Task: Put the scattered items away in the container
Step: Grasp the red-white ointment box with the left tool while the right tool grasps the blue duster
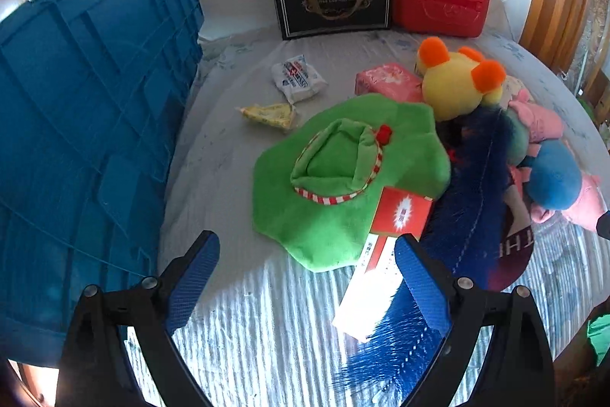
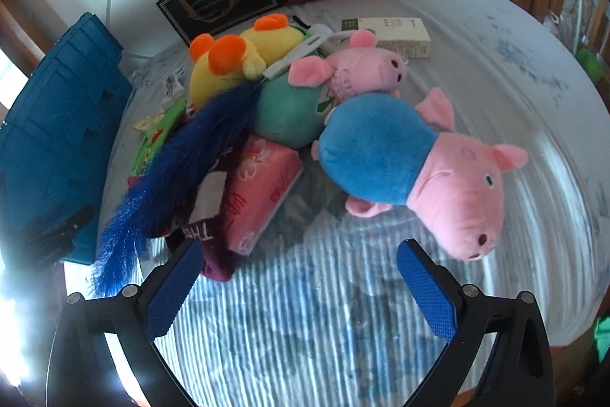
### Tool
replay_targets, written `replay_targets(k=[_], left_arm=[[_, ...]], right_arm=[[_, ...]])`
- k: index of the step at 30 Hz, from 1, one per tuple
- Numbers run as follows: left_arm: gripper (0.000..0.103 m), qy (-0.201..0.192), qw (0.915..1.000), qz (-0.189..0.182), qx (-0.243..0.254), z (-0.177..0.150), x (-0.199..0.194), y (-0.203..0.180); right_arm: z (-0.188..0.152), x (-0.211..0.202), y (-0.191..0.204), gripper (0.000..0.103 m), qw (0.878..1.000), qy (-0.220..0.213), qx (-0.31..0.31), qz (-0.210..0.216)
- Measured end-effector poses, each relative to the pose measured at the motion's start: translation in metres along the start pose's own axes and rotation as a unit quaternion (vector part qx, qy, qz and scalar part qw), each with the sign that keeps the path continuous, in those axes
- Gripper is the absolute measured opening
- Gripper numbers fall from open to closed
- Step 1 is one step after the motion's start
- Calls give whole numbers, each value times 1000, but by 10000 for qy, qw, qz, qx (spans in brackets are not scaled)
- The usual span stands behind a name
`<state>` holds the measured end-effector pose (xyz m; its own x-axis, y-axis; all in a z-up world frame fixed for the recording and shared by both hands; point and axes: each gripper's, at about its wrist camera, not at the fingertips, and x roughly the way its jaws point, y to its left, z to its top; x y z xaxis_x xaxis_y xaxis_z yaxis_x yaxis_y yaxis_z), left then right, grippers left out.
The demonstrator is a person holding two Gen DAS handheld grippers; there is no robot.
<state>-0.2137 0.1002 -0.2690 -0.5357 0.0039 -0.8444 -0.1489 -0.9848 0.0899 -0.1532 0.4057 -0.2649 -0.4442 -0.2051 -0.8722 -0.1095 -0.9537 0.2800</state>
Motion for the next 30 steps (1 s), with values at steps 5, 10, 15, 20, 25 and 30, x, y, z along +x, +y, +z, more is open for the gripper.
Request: replay_targets(k=[5,10,15,20,25,30], left_arm=[[95,195,9986,-437,223,-16,27,-18],[95,431,9954,-684,514,-27,52,-44],[59,621,9928,-865,550,-28,71,-51],[46,736,9905,-1069,459,-25,77,-46],[45,672,9912,-1072,395,-21,73,-46],[45,376,9923,-1084,471,-10,61,-51]], right_arm=[[-9,25,21,103,9997,228,-75,21],[-12,41,40,103,9994,326,-131,2],[-6,46,50,88,9997,232,-101,-64],[9,44,68,79,9999,89,-140,39],[13,64,95,79,9993,275,-142,228],[12,91,108,59,9995,312,-31,47]])
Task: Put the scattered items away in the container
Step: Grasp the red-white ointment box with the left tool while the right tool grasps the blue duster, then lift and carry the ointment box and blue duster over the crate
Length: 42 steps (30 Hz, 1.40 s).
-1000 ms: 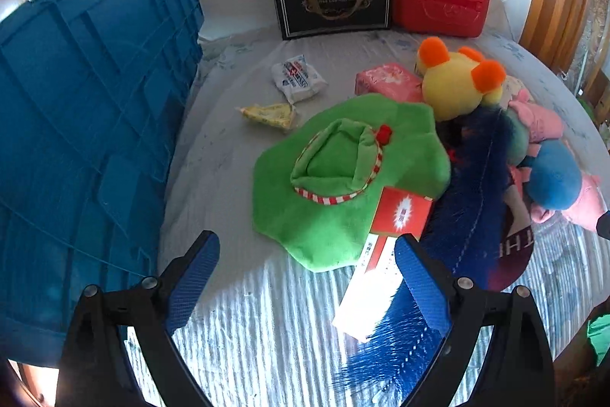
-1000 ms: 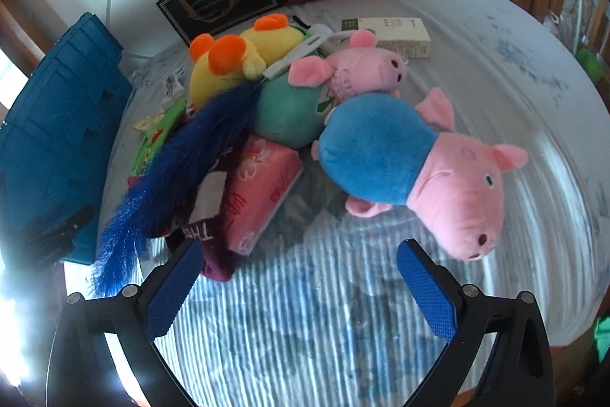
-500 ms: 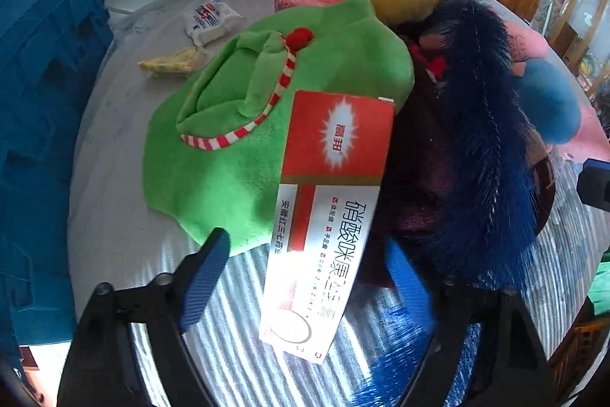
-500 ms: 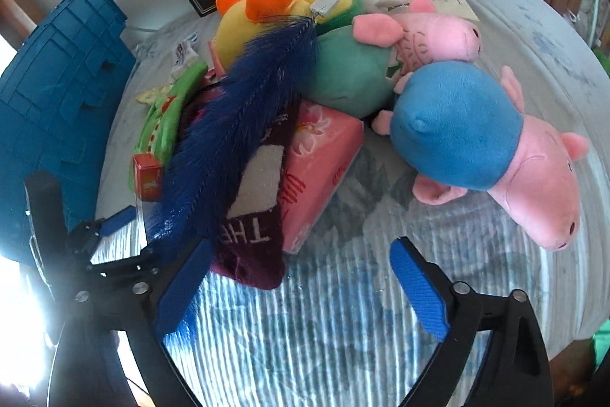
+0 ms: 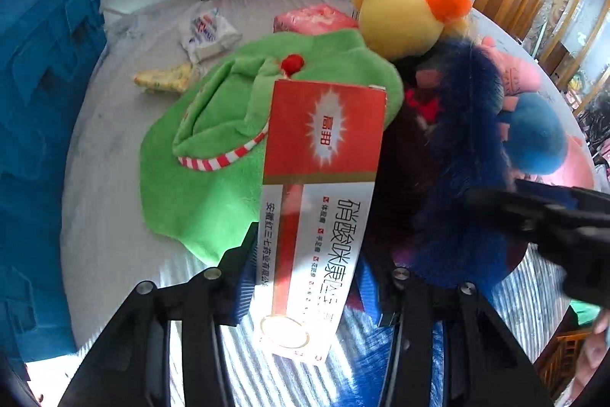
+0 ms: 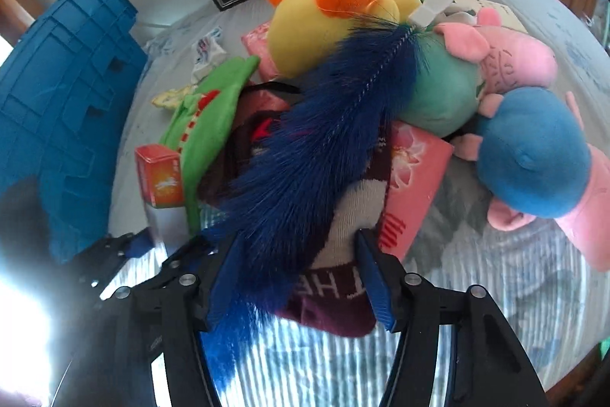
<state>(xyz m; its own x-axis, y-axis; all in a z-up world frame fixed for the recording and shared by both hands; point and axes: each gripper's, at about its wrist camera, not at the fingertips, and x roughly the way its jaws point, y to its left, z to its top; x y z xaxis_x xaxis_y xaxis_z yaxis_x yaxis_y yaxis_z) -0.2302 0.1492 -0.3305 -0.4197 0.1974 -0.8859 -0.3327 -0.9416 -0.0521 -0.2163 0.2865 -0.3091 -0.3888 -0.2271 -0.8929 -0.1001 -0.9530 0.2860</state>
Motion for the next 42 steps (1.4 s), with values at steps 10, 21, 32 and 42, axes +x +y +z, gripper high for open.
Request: replay_targets(k=[10,21,32,42], left_arm=[[45,61,9998,-71,197,13,4,-15],[45,-271,9981,-285,473,36,-29,-57],[45,-60,9978,26,657,35,-1,-104],[45,-120,9987,96,476,36,3,-101]], right_arm=[[0,5,14,38,9956,-441,-531,-639],[-28,-43,-32,17,9945,-450,-590,-746],[-28,-30,-104,20,9986,-312,314,-292],[-20,-3,-107,58,9983,-487,312,-46]])
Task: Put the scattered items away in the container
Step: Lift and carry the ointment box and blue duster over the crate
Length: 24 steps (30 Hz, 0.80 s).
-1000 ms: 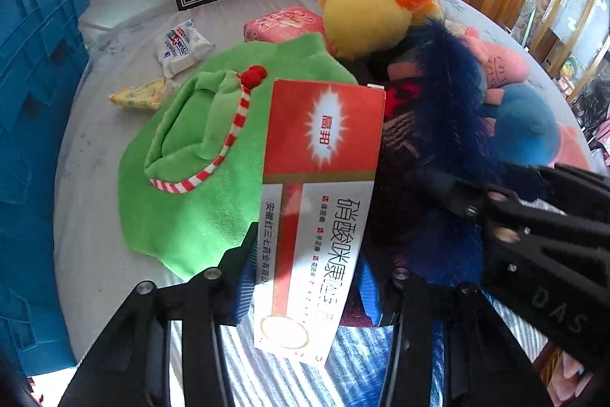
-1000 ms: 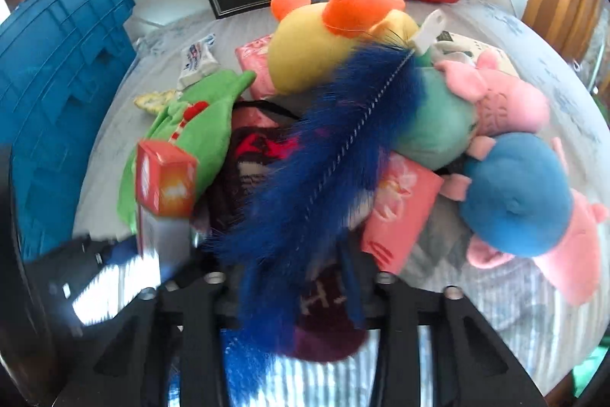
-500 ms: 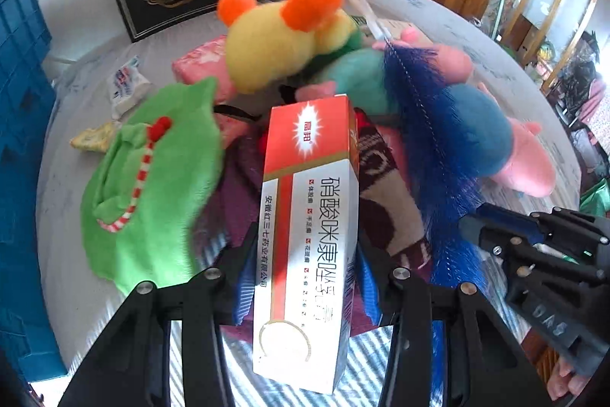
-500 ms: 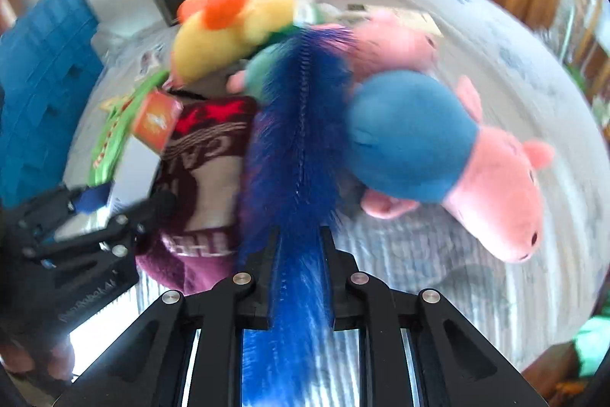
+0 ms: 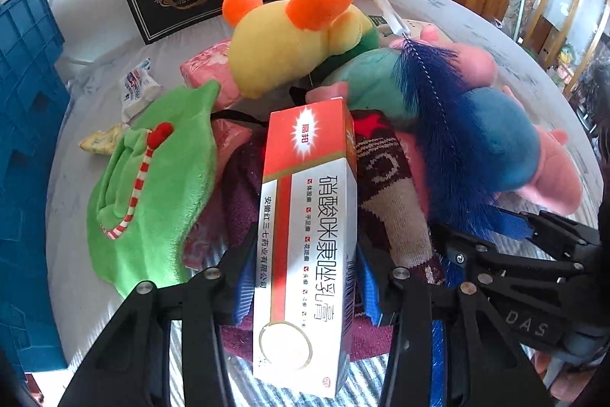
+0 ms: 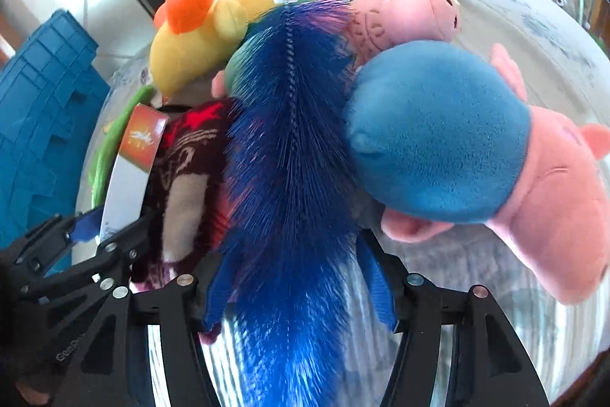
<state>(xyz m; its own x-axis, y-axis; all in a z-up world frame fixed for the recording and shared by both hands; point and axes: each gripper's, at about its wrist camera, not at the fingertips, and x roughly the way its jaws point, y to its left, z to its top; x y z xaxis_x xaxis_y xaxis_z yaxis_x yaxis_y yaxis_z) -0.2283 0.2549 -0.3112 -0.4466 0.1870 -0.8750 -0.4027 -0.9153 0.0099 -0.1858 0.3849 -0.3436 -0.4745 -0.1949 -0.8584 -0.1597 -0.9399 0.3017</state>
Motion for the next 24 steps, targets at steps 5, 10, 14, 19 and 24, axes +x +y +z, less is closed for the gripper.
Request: replay_targets(k=[5,10,14,19,24], left_arm=[[44,-85,9999,61,-45,-1,-2,-1],[44,-216,9995,-22,-235,2,-26,7],[44,-564,9979,17,-311,9,-61,12],[44,-955,9946,84,-396,19,-102,24],[44,-1391,9888,243,-473,25,-145,43]], right_arm=[[-4,-4,10,12,9995,42,-257,-179],[-8,-51,27,12,9984,-393,-352,204],[-6,-85,39,12,9961,-698,-316,442],[6,-125,67,12,9907,-1141,-542,500],[19,-160,98,13,9840,-1419,-851,655]])
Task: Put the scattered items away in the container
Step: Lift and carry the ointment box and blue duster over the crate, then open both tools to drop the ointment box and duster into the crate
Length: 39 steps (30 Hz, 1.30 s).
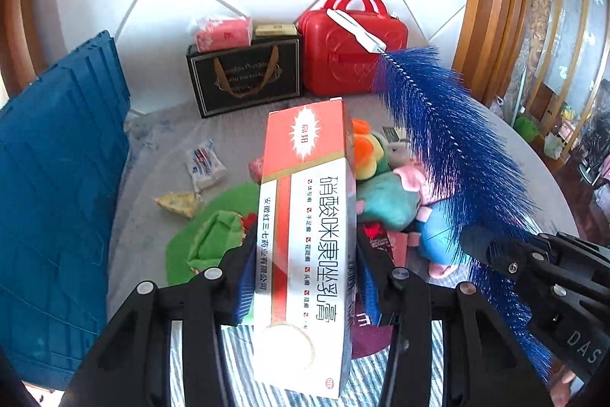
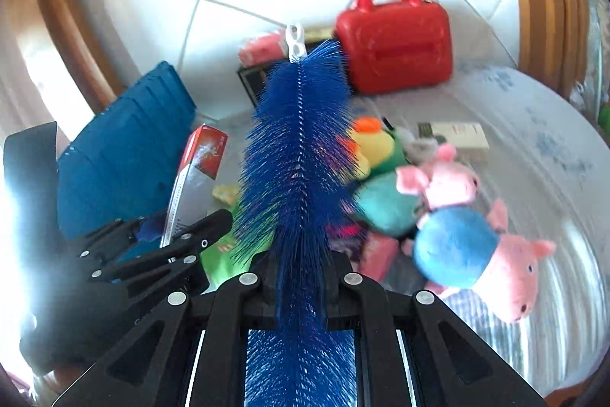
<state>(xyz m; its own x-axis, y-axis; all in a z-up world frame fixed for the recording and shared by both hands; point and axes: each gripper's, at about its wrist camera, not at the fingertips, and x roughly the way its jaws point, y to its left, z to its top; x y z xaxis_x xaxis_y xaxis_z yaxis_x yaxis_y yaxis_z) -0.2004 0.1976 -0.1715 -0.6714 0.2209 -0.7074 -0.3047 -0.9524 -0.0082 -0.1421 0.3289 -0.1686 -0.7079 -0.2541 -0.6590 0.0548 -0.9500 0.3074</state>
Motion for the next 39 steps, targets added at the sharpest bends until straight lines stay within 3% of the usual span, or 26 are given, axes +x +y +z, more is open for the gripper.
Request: replay_targets(k=[4,10,16,22,29,37,39], left_arm=[[44,-345,9990,285,-73,17,-35,25],[44,-746,9917,995,-339,36,-90,84],[44,-1103,9775,1702,-581,47,-155,177],[44,-975,9687,2181,-672,41,-190,287],[44,-457,9722,2073,-984,19,-178,393],[45,-1,9747,1748,-1390,-2,-149,453],[60,59,9747,1734,-1408,-3,-143,458]], right_arm=[[26,-9,33,13,9993,-119,-283,191],[66,-16,104,13,9935,-245,-839,728],[103,-18,220,13,9828,-430,-1420,1097],[114,4,342,13,9790,-489,-1525,1264],[99,58,457,13,9818,-171,-1511,1136],[84,122,507,13,9857,243,-1522,684],[82,129,507,13,9862,282,-1520,591]])
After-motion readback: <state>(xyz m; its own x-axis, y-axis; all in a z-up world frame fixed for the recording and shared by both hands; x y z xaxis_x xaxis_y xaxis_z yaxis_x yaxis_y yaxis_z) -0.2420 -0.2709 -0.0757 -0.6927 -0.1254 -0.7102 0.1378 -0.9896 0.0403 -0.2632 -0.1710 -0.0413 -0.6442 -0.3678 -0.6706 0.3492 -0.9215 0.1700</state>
